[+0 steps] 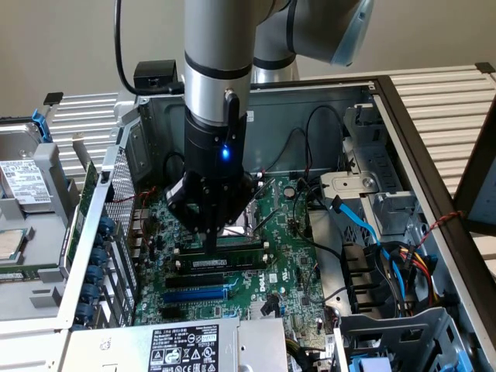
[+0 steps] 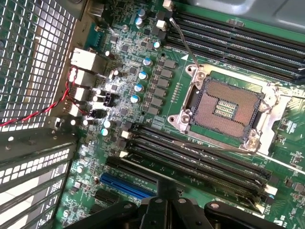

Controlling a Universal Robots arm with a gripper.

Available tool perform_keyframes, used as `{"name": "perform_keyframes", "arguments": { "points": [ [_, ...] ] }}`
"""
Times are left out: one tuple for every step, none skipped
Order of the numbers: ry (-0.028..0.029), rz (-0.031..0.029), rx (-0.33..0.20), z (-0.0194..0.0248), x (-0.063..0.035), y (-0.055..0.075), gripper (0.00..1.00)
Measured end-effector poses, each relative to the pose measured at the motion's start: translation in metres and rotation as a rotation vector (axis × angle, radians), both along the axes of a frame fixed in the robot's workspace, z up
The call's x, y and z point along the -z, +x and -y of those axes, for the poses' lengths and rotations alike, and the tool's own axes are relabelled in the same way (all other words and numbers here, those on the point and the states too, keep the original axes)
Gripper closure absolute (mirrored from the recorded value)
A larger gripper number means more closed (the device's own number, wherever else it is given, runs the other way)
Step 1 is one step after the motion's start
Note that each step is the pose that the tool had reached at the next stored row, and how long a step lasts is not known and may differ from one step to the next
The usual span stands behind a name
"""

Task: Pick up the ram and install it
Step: 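Press down the ram until it locks into place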

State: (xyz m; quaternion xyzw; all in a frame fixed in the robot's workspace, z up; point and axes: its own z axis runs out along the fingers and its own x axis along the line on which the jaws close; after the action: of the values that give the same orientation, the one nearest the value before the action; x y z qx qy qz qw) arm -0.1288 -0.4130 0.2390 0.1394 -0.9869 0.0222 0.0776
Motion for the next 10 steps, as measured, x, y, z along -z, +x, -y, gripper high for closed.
{"name": "perform_keyframes", "arguments": {
  "points": [
    [0.0, -0.0003, 0.006, 0.0009, 0.0001, 0.0, 0.89],
    [0.0, -0.0007, 0.013, 0.0017, 0.0002, 0.0, 0.89],
    [0.0, -0.001, 0.019, 0.0026, 0.0003, 0.0, 0.89],
    [0.0001, -0.0015, 0.025, 0.0034, 0.0004, 0.0, 0.89],
    [0.0001, -0.0019, 0.031, 0.0043, 0.0005, 0.0, 0.89],
    [0.0, -0.0024, 0.037, 0.0052, 0.0006, 0.0, 0.89],
    [0.0001, -0.003, 0.043, 0.0061, 0.0007, 0.0, 0.89],
    [0.0001, -0.0034, 0.05, 0.0071, 0.0008, 0.0, 0.89],
    [0.0001, -0.004, 0.056, 0.008, 0.0009, 0.0, 0.89],
    [0.0, -0.0046, 0.061, 0.0088, 0.0009, 0.0, 0.89]
  ]
}}
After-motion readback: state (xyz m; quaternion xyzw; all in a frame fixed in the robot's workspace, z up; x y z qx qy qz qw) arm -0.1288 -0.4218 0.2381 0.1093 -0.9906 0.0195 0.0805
